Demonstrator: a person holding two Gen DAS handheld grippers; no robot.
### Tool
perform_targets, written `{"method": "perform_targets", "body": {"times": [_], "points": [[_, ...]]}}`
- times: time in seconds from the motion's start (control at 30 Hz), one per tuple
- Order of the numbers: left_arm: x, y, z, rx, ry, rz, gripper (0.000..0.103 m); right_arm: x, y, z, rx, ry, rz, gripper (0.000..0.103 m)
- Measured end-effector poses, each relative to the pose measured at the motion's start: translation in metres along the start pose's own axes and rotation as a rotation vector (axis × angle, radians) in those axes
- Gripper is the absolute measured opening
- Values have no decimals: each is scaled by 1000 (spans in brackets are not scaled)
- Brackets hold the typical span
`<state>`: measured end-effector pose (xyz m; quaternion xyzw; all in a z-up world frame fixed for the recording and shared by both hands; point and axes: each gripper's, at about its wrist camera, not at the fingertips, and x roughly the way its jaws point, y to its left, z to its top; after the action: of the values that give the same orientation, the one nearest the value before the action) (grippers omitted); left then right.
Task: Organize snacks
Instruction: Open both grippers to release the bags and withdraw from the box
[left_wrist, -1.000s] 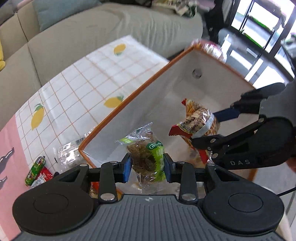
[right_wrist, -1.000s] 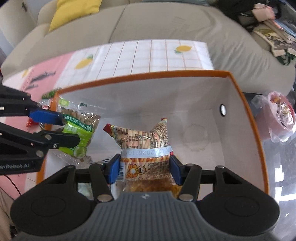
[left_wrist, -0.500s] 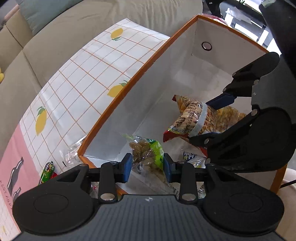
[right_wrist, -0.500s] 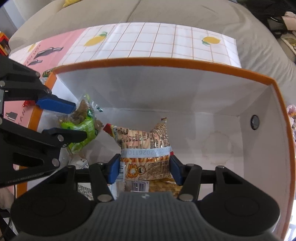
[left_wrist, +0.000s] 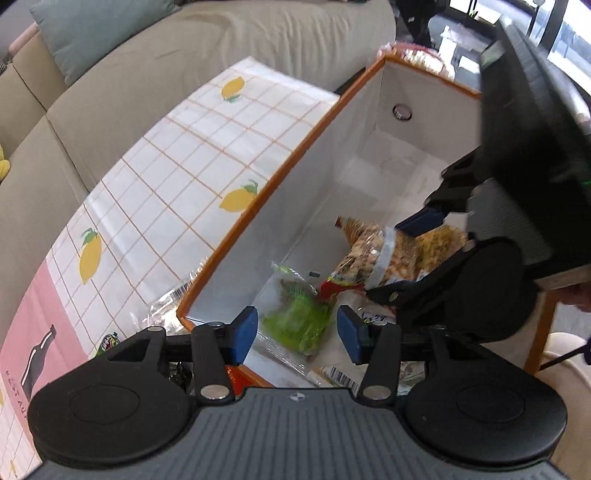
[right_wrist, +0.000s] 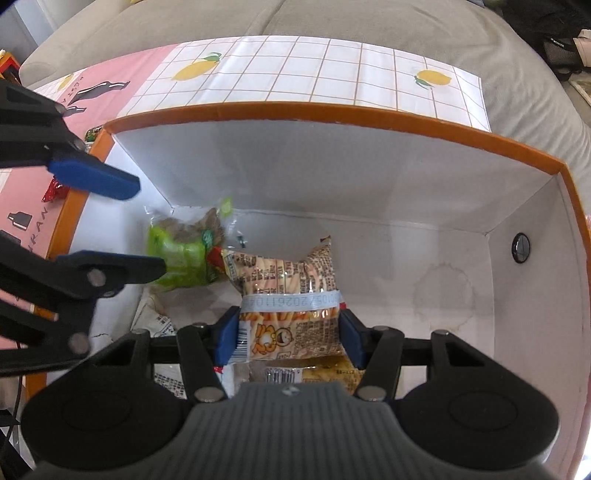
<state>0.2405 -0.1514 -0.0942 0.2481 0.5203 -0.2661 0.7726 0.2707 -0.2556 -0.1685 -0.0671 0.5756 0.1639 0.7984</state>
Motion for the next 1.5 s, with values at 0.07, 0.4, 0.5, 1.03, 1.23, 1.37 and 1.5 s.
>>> {"method": "perform_targets", "body": {"times": [0.07, 0.4, 0.5, 1.03, 1.23, 1.37, 1.5], "points": [[-8, 1, -1, 1, -23, -15, 63, 2, 1, 1, 1, 3, 1, 56], [-33, 8, -4, -54, -80, -45, 65, 10, 12, 3, -37, 51, -53, 62], [-39, 10, -8, -64, -91, -53, 65, 5, 11, 3, -18, 42, -52, 71], [-88, 16, -53, -162, -208, -31, 65, -79, 40, -23, 111, -174, -115, 93], [-109, 25, -87, -246, -263, 1, 65, -112, 78, -49, 169, -358, -116, 93], [-119, 36, -116, -334, -302, 17, 65, -122, 113, -65, 172, -458, -145, 93], [-121, 45, -145, -413, -323, 16, 65, -126, 145, -81, 167, -522, -165, 92]]}}
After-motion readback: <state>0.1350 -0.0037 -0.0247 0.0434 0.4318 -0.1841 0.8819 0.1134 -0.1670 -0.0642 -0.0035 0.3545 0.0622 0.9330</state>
